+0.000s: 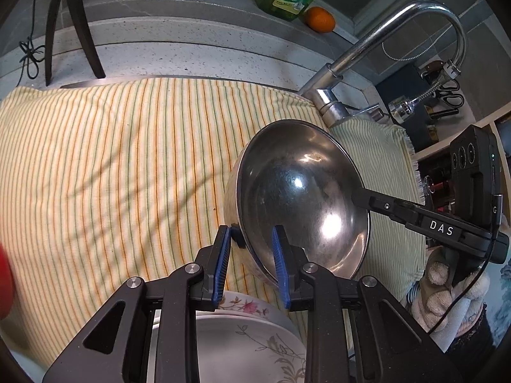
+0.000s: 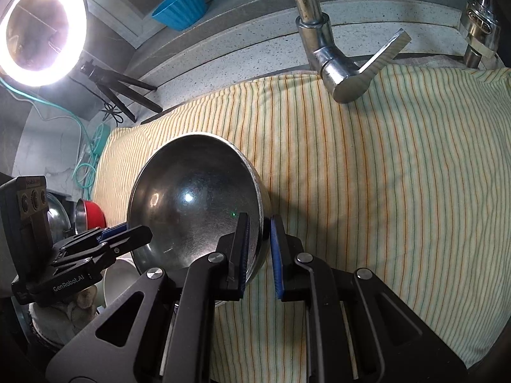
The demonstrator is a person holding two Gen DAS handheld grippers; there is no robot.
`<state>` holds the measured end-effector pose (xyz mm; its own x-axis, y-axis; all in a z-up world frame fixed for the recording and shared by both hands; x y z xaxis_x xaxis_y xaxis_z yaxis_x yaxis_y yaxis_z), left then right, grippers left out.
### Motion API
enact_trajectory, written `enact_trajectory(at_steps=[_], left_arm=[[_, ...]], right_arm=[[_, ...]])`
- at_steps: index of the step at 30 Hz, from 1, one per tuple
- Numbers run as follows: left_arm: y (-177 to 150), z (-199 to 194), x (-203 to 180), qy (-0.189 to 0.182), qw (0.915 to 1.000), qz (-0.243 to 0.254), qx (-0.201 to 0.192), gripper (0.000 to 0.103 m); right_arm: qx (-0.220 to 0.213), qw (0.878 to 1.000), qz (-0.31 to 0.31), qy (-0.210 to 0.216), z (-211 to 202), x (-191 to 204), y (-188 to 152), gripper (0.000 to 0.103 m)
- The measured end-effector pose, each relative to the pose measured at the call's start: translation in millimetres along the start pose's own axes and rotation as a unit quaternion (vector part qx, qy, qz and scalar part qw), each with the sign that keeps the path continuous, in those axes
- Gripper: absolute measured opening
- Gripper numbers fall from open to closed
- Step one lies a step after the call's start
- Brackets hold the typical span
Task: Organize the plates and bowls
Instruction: 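Lift the steel bowl and set it down beside the faucet, then open the right gripper and move it to the red steel bowl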
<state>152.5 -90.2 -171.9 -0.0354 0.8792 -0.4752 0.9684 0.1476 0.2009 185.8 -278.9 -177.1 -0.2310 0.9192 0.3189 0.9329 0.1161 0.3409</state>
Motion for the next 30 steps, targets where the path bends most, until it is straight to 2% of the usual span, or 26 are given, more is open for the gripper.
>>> enact_trajectory(at_steps=[7, 11, 12, 15, 17, 19, 24, 30], left_arm=[[0.0, -1.6, 1.0, 0.004, 1.0, 0.001, 0.0, 0.028], [0.7, -7.6, 3.9, 0.009, 0.9999, 0.003, -0.007, 0.028], [0.9, -9.4, 4.7, 0.009, 0.9999, 0.003, -0.009, 0.028], [1.4, -18.0, 7.7, 0.011, 0.9998, 0.005, -0.019, 0.028], [1.9, -26.2, 11.1, 0.014, 0.9994, 0.006, -0.03, 0.034], [1.9, -35.7, 17.1, 0.013, 0.9991, 0.001, -0.039, 0.035], [0.3, -61.9, 38.6, 0.026, 0.9972, -0.009, -0.07, 0.035], [-7.0, -97.2, 80.8, 0.037, 0.9928, -0.046, -0.104, 0.035]], right_arm=[[0.002, 1.0, -0.009, -0.001, 0.9, 7.3, 1.4, 0.023], [-0.008, 1.0, -0.021, -0.018, -3.4, 15.1, 1.1, 0.044], [-0.012, 0.999, -0.024, -0.022, -4.8, 16.9, 1.4, 0.046], [-0.023, 0.999, -0.033, -0.035, -10.5, 23.7, 3.7, 0.047], [-0.031, 0.998, -0.034, -0.035, -14.8, 28.1, 6.4, 0.047], [-0.038, 0.998, -0.038, -0.033, -19.1, 34.0, 8.9, 0.047], [-0.048, 0.997, -0.055, -0.013, -25.8, 59.4, 14.0, 0.047], [-0.047, 0.994, -0.092, 0.017, -22.1, 107.2, 18.2, 0.047]])
Point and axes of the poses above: each gripper's, at about its wrist camera, not at the fingertips, and z roughly the way its jaws point, x to its left, y to its top, the point moved 3 cm from there along z, roughly the way its jaws point, and after that the axes turned 10 degrees about -z, right-handed, at the moved point
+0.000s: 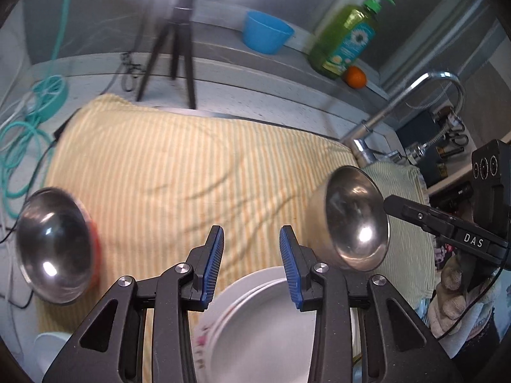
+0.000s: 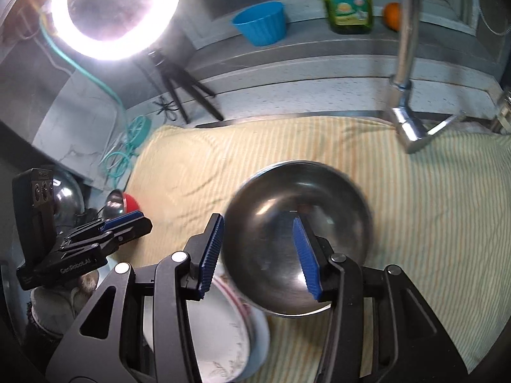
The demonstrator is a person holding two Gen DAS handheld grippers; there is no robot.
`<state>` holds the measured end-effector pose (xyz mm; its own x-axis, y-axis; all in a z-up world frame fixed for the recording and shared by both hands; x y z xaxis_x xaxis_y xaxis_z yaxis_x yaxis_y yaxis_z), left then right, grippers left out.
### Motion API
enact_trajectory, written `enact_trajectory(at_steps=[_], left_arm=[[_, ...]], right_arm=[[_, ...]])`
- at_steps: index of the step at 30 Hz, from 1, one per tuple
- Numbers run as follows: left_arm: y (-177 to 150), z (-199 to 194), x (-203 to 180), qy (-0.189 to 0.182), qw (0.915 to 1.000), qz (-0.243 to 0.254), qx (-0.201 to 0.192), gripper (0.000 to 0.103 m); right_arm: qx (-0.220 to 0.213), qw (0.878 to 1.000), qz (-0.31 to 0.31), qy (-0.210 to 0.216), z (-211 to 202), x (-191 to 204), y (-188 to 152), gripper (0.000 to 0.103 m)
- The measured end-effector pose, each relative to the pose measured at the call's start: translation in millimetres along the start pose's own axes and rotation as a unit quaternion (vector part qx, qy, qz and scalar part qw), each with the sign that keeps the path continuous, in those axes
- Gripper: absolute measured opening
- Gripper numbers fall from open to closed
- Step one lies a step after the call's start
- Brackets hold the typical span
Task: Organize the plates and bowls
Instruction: 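Open the right gripper and move it to the red steel bowl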
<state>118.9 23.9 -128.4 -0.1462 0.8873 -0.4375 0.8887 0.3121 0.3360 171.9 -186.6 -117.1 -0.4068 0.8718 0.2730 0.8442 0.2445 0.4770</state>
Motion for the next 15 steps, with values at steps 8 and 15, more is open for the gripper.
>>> enact_trajectory(at_steps=[8, 15], left_arm=[[-0.4, -36.8, 70.7, 0.026, 0.9973, -0.061, -0.03, 0.035], [-2.6, -62.7, 126.1, 0.053, 0.9915, -0.108, -0.051, 0.035]], right_arm=[[0.015, 0.998, -0.045, 0.051, 24.3, 68.2, 12.0, 0.047], [0.033, 0.993, -0.078, 0.079, 54.9, 123.1, 18.4, 0.047]])
Point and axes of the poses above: each gripper's, at about its wrist camera, not at the fingertips, and z roughly the way its jaws point, x to its left, y to its top, the point moved 3 cm from there along z, roughly the way its jaws point, and after that the axes turned 10 degrees about -z, right-handed, at the moved point
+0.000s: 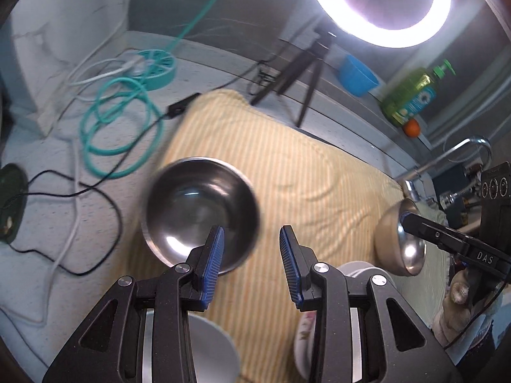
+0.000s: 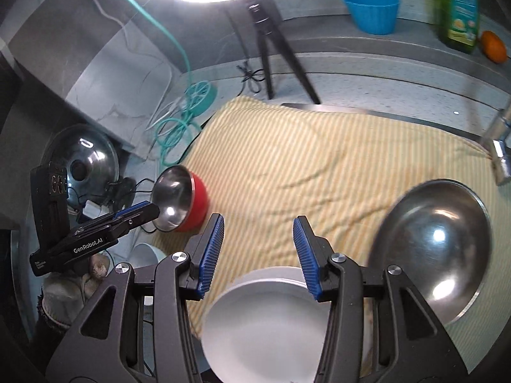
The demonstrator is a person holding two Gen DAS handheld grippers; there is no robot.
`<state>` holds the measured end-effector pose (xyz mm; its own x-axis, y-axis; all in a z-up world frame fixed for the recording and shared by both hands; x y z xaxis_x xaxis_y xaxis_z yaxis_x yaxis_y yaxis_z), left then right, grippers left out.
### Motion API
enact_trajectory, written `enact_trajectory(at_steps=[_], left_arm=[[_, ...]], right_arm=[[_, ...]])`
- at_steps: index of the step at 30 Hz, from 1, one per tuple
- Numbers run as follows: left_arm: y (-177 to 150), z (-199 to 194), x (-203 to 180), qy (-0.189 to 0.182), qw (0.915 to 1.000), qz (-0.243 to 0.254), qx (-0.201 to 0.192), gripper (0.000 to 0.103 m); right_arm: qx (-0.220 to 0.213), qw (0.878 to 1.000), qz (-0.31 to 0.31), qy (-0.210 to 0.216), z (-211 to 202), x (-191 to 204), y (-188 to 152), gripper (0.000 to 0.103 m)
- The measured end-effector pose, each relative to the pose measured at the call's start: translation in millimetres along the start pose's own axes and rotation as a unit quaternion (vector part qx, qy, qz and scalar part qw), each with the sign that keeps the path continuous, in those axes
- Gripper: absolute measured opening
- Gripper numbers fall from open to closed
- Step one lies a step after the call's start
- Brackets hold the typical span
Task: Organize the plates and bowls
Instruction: 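Open the right gripper and move it to the red steel bowl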
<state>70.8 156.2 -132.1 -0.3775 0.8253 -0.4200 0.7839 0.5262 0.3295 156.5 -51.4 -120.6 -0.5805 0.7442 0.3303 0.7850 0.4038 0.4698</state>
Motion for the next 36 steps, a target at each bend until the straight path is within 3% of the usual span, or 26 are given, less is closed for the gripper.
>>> enact_trajectory(at_steps=[11, 25, 34, 36], left_arm=[[10.3, 4.9, 62.0, 0.028, 0.9979, -0.058, 0.007, 0.035], [20.3, 17.5, 76.1, 0.021, 0.9968, -0.074, 0.023, 0.035], [17.9, 26.0, 77.7, 0.036, 0.9975, -0.057, 0.022, 0.032], [16.5, 26.8, 76.6, 0.043, 0.9977, -0.049, 0.018, 0.028]], right_arm=[[0.045, 0.998, -0.028, 0.04, 62.6, 50.5, 17.8, 0.047], [0.083, 0.995, -0.024, 0.049, 114.2, 69.0, 25.3, 0.046], [0.09, 0.995, -0.018, 0.05, 123.4, 71.1, 29.5, 0.029], [0.093, 0.994, -0.02, 0.048, 126.7, 72.7, 29.8, 0.027]])
Point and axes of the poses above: each gripper's, at about its wrist camera, not at the fingertips, and z roughly the way its jaws point, x to its left, y to its top, the point moved 3 cm from there along z, roughly the way its jaws point, and after that the axes turned 10 degrees about -z, right-handed, at the moved point
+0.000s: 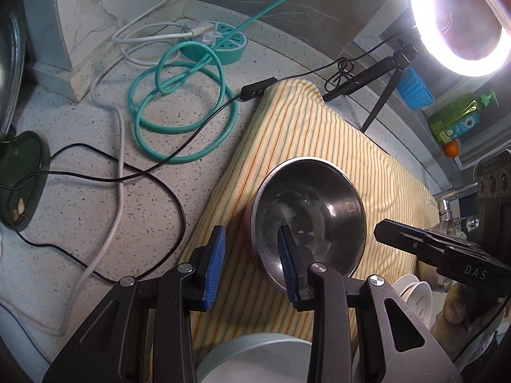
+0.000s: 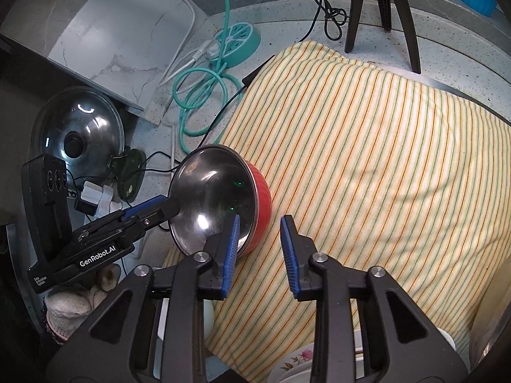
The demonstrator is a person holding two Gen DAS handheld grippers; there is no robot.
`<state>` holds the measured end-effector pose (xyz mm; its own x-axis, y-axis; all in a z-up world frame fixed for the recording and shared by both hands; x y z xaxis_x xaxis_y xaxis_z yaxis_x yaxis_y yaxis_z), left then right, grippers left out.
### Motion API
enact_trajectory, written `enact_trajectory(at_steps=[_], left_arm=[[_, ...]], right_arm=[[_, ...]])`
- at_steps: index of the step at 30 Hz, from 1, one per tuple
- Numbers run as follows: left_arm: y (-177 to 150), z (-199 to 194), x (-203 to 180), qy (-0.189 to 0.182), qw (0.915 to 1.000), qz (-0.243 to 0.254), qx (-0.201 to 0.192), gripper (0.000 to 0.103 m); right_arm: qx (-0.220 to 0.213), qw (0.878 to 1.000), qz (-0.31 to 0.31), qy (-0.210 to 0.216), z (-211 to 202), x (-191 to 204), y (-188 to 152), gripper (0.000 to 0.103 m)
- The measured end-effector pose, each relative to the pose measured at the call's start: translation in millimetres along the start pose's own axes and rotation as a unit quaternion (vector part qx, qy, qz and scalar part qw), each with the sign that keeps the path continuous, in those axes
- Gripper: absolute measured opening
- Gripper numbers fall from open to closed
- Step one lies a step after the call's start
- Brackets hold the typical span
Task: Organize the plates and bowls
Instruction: 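Open the right gripper and move it to the red steel bowl, then close the right gripper on the rim of the red steel bowl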
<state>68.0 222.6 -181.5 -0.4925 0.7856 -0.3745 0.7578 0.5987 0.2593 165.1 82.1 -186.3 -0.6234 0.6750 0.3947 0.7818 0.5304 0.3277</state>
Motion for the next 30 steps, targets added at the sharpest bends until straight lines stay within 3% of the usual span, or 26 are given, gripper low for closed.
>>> enact_trajectory(at_steps=[6, 15, 30], left_arm=[[-0.8, 6.3, -1.6, 0.011, 0.9998, 0.015, -0.003, 0.024], [-1.6, 13.3, -4.0, 0.003, 0.9998, 0.02, 0.006, 0.019], [-13.6, -6.3, -37.0, -0.009, 0.9984, 0.055, -0.011, 0.019]], right_arm=[[0.005, 1.0, -0.006, -0.005, 7.6, 1.5, 1.0, 0.025], [0.021, 1.0, -0.011, -0.011, 21.3, 3.8, 1.9, 0.009], [-0.002, 1.0, -0.013, -0.023, -13.7, 3.5, -8.5, 0.009]])
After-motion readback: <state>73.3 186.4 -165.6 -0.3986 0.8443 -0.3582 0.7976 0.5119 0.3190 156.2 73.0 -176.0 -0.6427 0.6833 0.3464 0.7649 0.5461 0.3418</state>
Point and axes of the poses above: each gripper's, at about its wrist camera, not at the fingertips, and z roughly the way its jaws point, x to its left, y to its top, the point moved 3 cm from there along z, roughly the way its jaws point, and after that the axes turned 10 degrees about -z, right-handed, at the moved point
